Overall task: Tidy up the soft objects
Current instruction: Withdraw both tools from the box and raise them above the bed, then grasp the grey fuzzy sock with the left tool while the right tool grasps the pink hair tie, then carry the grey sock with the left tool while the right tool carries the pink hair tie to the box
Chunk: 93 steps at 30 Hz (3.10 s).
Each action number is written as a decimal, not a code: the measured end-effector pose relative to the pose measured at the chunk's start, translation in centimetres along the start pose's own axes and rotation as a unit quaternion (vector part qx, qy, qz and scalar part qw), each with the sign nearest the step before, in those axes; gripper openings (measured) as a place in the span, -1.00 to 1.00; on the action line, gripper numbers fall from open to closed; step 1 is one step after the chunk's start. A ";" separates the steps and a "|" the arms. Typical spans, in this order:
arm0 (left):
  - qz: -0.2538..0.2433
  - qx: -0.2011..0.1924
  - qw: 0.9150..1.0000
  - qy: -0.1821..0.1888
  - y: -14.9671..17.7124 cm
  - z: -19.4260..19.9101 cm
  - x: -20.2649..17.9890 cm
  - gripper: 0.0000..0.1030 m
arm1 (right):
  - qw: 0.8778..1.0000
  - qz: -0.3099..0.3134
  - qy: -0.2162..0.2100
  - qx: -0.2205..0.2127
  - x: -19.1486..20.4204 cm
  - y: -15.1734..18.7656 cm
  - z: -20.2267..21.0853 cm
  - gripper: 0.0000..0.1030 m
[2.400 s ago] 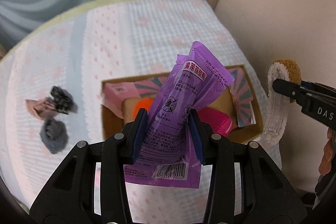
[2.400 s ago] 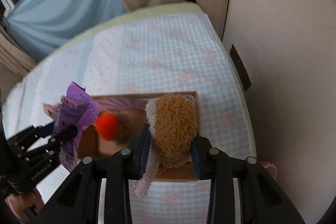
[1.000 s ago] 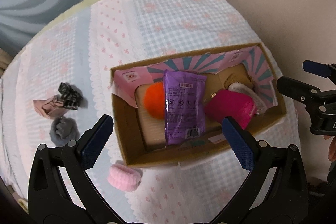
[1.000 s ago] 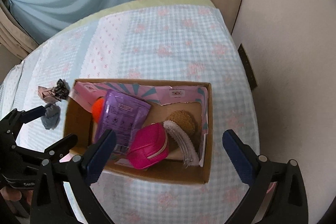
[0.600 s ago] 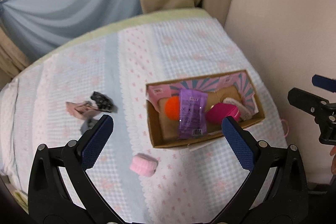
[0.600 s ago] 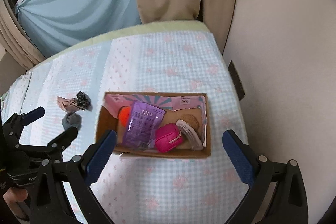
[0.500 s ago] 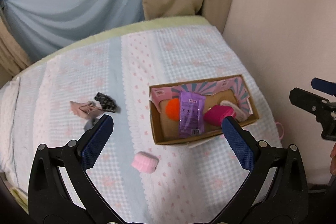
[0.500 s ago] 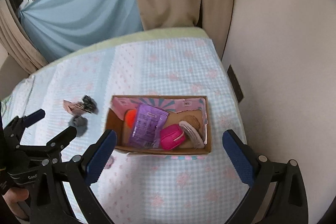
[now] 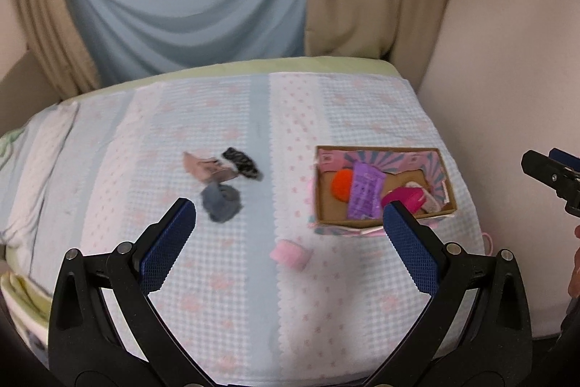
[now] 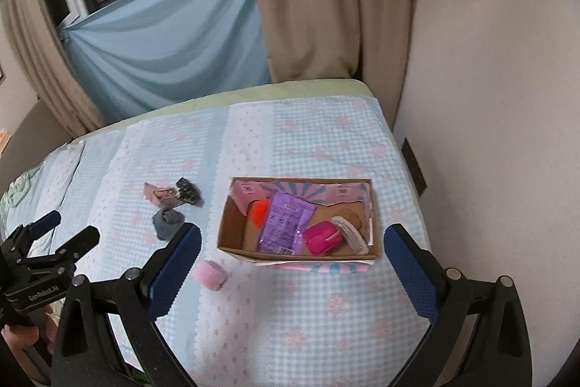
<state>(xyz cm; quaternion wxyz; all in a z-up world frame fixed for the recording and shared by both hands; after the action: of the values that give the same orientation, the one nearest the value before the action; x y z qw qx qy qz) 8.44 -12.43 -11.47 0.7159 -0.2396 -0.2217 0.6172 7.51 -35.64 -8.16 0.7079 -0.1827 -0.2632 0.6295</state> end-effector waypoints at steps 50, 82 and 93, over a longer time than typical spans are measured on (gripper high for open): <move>-0.189 0.209 0.945 0.164 6.7 -40.1 18.2 0.85 | 0.933 -0.249 0.116 0.232 18.0 16.1 -34.9 0.80; -0.162 0.154 0.969 0.109 5.4 -37.4 18.7 -0.05 | 0.946 -0.226 0.108 0.203 16.9 14.7 -31.8 -0.50; -0.106 0.106 0.984 0.095 -0.1 -28.9 20.6 -0.05 | 0.971 -0.173 0.098 0.135 19.4 7.7 -23.5 -0.50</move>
<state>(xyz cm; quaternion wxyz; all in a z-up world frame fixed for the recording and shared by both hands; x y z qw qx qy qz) 29.13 5.90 -33.70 0.8161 -0.1954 -0.1105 0.5325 16.89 -13.70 -28.64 0.8468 -0.0978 -0.1322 0.5058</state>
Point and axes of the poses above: each gripper's, at about its wrist camera, not at the fingertips, and z roughly against the way its jaws point, x to its left, y to its underside, the point moved 1 cm from there along -z, roughly the way its jaws point, and after that the axes turned 1 degree about x, right-handed, at the moved point
